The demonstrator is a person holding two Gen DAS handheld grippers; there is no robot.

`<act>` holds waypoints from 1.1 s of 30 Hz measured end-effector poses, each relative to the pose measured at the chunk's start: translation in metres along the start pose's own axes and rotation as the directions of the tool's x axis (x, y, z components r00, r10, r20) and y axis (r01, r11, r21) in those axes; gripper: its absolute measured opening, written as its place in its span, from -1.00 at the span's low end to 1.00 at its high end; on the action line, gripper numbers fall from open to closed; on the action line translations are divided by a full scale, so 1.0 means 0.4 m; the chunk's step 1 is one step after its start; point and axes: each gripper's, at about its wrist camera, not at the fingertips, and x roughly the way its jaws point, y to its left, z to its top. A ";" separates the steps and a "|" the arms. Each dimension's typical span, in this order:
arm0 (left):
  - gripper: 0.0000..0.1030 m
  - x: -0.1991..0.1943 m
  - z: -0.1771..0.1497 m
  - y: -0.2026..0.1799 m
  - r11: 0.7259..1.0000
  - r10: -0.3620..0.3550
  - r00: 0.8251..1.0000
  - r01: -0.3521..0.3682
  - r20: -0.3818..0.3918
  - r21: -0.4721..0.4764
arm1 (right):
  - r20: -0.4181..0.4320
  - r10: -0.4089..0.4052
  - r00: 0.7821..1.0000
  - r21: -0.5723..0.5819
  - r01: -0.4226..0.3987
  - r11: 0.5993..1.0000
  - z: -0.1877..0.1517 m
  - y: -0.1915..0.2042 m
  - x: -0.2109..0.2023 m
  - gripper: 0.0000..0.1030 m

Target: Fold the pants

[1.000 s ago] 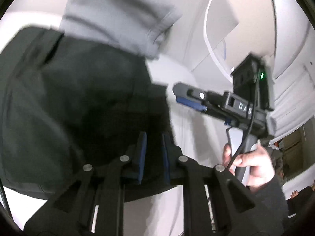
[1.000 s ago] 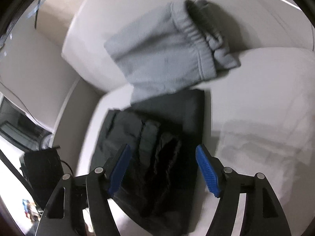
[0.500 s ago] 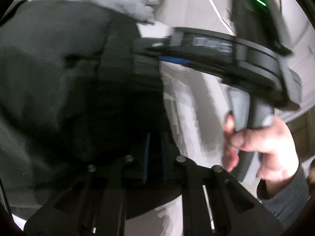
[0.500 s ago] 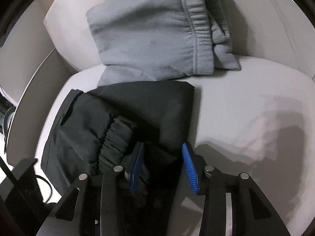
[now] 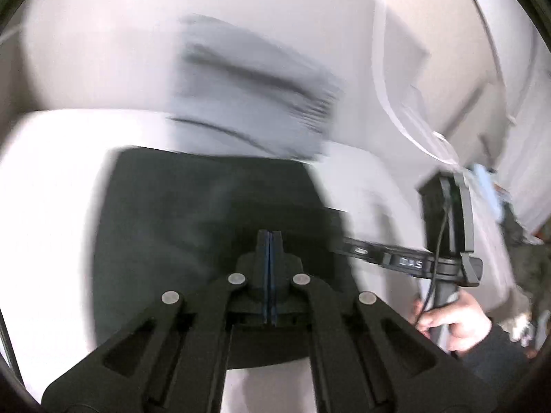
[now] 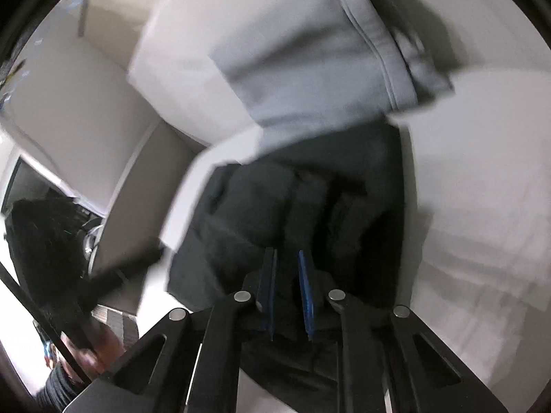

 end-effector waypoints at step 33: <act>0.24 -0.070 0.010 0.247 0.986 0.085 0.996 -0.084 0.005 -0.143 | -0.007 0.229 0.973 0.151 -0.225 0.963 -0.043 -0.032 0.054 -0.31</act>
